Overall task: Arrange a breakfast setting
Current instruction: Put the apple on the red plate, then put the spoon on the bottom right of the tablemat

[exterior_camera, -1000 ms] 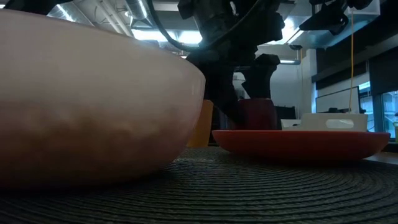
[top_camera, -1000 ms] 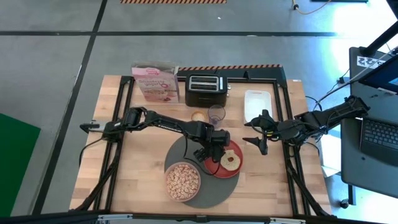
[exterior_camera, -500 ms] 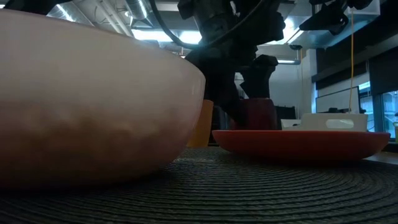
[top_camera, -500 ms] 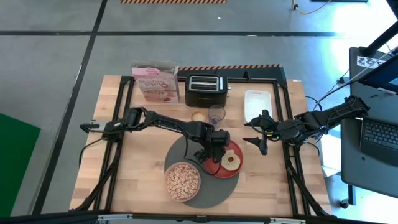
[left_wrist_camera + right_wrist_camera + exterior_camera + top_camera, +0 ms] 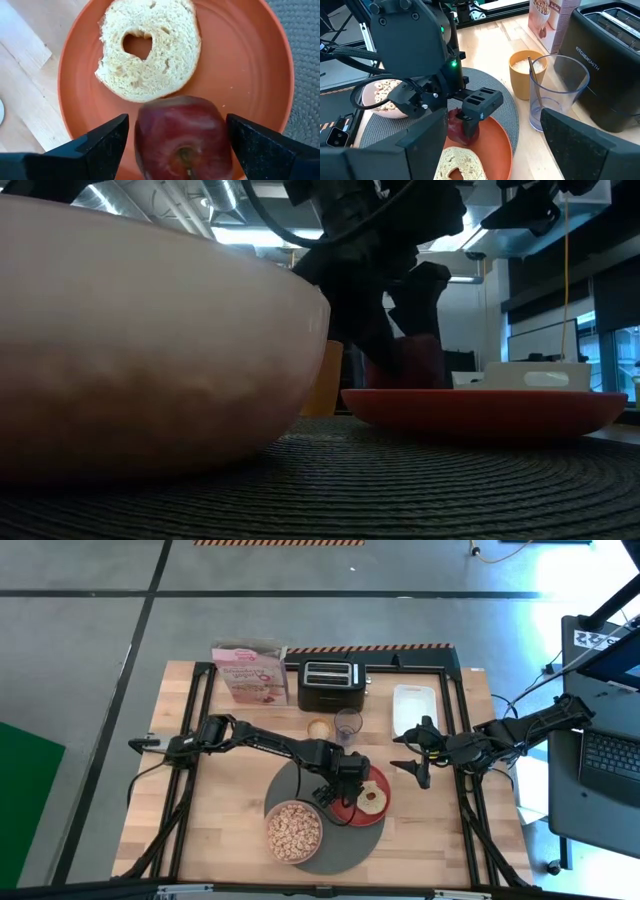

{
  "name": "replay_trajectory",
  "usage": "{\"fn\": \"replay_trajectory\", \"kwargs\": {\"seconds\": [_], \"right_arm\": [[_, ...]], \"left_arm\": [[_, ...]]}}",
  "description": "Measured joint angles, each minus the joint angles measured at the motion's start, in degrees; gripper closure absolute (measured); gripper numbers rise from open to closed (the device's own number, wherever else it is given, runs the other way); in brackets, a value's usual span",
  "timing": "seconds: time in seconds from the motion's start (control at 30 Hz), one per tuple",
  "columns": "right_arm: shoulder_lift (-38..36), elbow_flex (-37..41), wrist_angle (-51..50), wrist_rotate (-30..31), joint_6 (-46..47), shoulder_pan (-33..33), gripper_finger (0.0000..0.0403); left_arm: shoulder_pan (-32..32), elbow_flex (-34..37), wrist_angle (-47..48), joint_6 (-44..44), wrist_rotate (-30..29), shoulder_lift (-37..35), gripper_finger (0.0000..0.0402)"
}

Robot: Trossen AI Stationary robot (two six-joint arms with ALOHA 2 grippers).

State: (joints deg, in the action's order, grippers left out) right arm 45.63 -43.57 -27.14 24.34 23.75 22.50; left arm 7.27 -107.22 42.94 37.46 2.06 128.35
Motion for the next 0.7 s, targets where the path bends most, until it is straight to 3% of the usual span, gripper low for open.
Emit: {"fn": "replay_trajectory", "kwargs": {"seconds": [0.13, 0.4, 0.7], "right_arm": [[0.0, 0.0, 0.02, 0.13, 0.23, 0.0, 0.0084], [0.0, 0.0, 0.02, 0.14, 0.03, 0.0, 0.0084], [0.0, 0.04, -0.02, 0.36, -0.03, 0.0, 0.0084]], "left_arm": [[-0.25, 0.0, -0.28, -0.75, 0.06, 0.0, 0.0065], [-1.01, 0.0, -1.29, -1.52, -0.04, 0.0, 0.0005], [-0.26, 0.0, -2.27, -1.83, -1.9, 0.0, 0.0002]]}}
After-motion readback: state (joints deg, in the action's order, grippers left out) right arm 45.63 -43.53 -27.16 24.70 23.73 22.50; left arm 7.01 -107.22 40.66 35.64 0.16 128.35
